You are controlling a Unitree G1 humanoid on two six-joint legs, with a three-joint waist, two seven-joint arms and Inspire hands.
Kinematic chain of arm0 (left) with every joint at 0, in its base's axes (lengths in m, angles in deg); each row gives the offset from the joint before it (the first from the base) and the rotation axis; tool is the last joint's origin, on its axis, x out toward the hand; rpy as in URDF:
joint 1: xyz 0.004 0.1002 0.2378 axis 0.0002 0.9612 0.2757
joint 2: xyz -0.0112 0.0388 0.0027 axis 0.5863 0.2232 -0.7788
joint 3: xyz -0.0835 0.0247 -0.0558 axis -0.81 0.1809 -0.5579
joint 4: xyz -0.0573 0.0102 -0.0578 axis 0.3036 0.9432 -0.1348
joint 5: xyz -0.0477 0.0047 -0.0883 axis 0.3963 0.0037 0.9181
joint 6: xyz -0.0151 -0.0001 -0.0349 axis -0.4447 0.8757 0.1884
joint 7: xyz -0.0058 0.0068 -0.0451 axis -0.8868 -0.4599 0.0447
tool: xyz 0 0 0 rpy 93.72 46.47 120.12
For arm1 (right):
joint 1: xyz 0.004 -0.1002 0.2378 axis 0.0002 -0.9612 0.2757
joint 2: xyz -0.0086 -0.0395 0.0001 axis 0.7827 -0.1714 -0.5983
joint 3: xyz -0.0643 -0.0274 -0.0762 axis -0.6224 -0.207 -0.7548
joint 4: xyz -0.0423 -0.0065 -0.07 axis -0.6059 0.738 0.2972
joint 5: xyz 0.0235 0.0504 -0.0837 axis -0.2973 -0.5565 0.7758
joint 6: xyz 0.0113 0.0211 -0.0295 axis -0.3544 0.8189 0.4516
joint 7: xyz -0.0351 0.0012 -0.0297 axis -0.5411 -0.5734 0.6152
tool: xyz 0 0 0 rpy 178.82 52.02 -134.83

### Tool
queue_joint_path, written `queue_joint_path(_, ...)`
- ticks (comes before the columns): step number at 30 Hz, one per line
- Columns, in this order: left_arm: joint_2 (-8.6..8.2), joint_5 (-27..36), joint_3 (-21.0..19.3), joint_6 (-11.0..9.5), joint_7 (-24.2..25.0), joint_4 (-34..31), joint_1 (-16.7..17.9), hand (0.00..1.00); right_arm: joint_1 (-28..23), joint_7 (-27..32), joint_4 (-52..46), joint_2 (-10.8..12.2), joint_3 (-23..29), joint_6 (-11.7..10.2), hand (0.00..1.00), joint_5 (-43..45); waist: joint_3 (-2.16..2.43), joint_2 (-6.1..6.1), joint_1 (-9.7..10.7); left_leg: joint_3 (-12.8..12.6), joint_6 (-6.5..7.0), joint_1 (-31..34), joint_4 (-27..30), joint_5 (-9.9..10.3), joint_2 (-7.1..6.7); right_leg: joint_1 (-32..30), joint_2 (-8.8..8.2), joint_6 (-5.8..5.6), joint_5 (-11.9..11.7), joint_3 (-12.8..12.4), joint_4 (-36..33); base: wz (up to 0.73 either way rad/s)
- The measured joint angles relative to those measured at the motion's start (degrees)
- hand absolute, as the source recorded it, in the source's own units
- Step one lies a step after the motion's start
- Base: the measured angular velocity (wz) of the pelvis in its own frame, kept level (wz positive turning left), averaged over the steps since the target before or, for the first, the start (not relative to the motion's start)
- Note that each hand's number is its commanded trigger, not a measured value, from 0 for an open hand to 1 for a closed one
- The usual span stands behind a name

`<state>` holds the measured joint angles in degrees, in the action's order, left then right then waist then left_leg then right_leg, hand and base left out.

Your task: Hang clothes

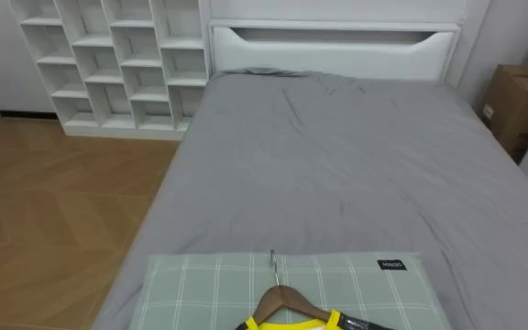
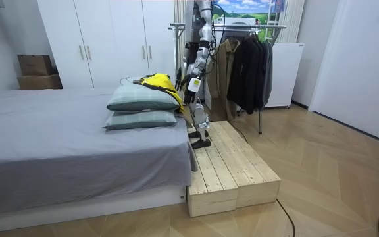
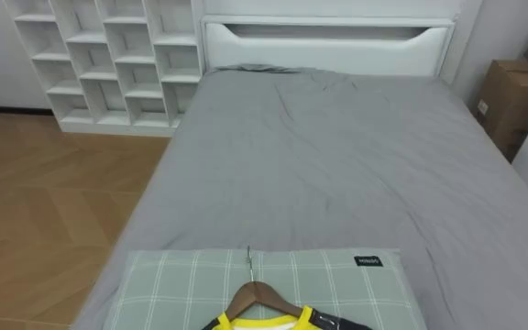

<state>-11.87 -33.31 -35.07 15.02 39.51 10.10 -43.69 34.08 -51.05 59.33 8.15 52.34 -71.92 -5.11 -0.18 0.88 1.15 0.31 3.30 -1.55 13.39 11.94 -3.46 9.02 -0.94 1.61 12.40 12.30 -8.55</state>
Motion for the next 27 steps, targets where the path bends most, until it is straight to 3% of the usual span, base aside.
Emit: queue_joint_path(27,0.01,0.9,0.0,0.1,-0.8,-0.1,0.2,0.0,0.0,0.8,0.4,0.2,-0.5,0.1,0.0,-1.4,0.01,0.36,-0.1,0.4,0.02,-0.1,0.3,0.0,-0.21,0.2,-0.18,-0.16,0.1,0.5,0.0,0.01)
